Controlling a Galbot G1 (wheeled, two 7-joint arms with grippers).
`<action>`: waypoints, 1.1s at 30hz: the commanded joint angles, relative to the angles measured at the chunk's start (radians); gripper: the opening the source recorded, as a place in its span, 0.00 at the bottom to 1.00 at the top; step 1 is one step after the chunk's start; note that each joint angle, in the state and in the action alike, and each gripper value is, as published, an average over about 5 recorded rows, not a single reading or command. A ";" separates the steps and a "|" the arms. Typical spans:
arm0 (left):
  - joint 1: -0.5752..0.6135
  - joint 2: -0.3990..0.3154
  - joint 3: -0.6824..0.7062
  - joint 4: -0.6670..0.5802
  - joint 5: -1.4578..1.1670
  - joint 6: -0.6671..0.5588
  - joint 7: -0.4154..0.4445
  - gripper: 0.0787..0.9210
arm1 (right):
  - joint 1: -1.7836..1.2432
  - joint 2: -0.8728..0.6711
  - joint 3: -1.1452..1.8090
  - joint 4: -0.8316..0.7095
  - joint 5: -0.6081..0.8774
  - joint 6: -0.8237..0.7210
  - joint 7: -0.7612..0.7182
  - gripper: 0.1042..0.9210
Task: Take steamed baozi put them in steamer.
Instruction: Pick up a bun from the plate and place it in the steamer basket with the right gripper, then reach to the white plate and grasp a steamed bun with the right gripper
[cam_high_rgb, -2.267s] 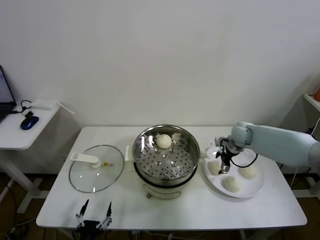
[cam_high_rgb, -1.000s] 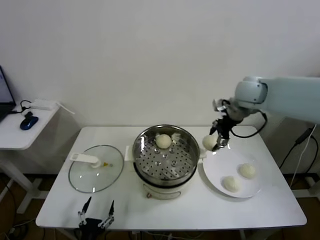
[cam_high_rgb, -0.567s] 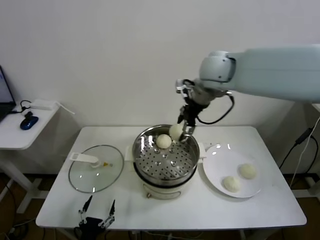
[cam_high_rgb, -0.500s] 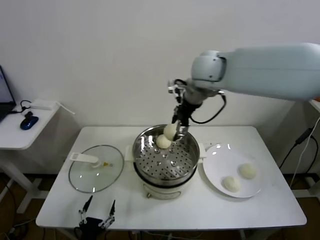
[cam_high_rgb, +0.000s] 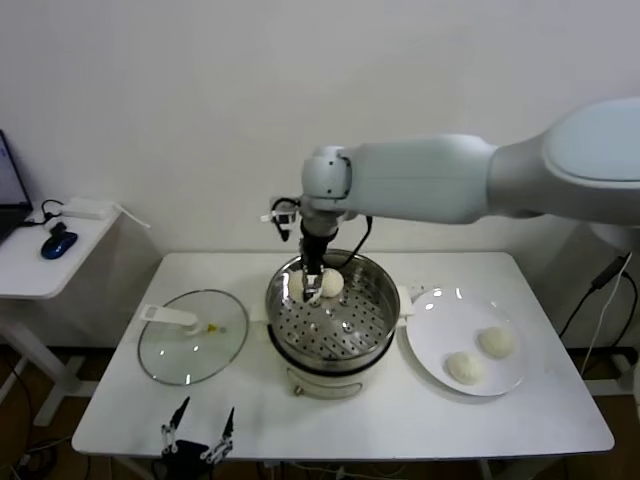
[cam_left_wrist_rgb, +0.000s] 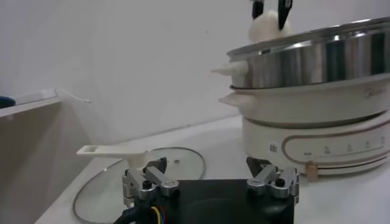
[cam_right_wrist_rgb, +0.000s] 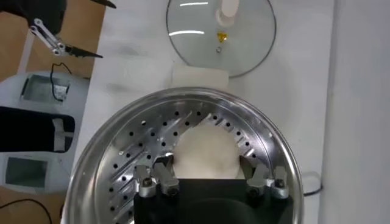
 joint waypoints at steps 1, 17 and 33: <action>-0.004 -0.004 0.001 0.007 0.007 0.002 0.003 0.88 | -0.143 0.078 0.012 -0.087 -0.062 -0.015 0.009 0.76; -0.017 -0.004 0.004 0.023 0.019 0.013 0.004 0.88 | -0.013 -0.026 -0.015 0.004 -0.065 0.014 -0.038 0.87; 0.000 -0.004 0.013 0.029 0.046 0.013 0.003 0.88 | 0.303 -0.606 -0.341 0.314 -0.358 0.321 -0.262 0.88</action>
